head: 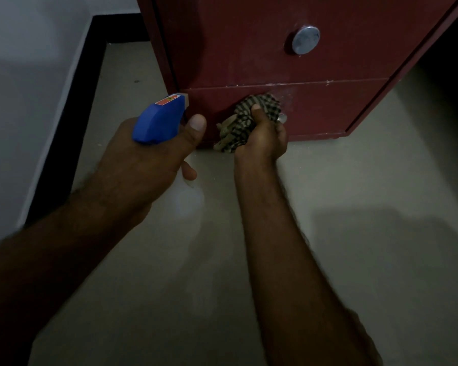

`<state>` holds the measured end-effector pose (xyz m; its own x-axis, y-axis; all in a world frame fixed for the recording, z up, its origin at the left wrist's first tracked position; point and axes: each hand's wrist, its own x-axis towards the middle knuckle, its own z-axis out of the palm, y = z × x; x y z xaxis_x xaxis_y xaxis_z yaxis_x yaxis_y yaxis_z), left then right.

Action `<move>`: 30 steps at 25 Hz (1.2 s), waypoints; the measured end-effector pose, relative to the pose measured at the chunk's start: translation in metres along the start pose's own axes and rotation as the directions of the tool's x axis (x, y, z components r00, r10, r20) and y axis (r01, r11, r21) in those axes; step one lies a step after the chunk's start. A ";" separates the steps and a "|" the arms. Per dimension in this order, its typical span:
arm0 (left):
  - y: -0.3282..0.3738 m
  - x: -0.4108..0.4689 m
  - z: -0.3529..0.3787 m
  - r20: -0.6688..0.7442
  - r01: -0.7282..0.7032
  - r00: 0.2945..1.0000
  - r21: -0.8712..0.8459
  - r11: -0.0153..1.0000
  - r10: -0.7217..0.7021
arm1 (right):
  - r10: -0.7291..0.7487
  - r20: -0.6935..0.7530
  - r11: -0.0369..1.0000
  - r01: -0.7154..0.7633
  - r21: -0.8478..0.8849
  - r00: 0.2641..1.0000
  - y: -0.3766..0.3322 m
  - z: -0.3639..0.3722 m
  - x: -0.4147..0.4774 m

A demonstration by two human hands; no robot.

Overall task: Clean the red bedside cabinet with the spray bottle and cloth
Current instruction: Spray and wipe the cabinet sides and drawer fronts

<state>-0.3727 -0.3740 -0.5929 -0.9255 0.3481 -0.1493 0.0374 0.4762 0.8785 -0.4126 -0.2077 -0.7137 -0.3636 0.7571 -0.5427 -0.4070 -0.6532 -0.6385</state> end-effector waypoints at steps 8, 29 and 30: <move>-0.003 0.004 0.005 0.007 0.016 1.000 0.000 1.000 -0.016 | -0.049 0.003 0.996 0.049 -0.070 0.999 0.004 -0.001 0.001; 0.000 0.007 0.011 -0.002 0.028 1.000 -0.031 0.999 -0.029 | -0.044 -0.159 0.994 0.027 -0.110 0.986 -0.043 -0.003 0.012; -0.002 0.008 0.013 0.009 0.018 1.000 -0.023 1.000 -0.018 | -0.060 -0.124 0.995 0.050 -0.086 0.991 -0.045 -0.002 0.012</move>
<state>-0.3759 -0.3618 -0.6014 -0.9228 0.3464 -0.1688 0.0120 0.4638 0.8858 -0.3972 -0.1693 -0.6922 -0.2321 0.7906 -0.5666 -0.3510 -0.6113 -0.7093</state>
